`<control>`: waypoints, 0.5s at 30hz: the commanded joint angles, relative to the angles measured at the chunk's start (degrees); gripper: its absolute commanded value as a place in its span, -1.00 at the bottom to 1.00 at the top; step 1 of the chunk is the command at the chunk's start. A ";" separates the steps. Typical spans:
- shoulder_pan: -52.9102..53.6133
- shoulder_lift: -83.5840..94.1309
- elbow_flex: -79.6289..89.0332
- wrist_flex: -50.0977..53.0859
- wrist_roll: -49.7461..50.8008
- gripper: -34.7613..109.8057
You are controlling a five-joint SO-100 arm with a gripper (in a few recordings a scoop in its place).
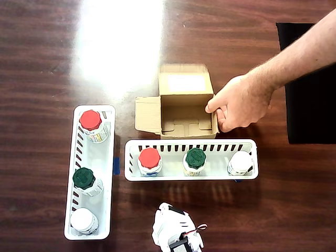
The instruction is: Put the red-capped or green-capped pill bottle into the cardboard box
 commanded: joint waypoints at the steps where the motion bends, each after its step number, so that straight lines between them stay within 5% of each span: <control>1: 5.36 4.75 0.00 0.79 12.13 -0.52; 15: 7.03 4.83 0.00 -2.29 29.53 -0.52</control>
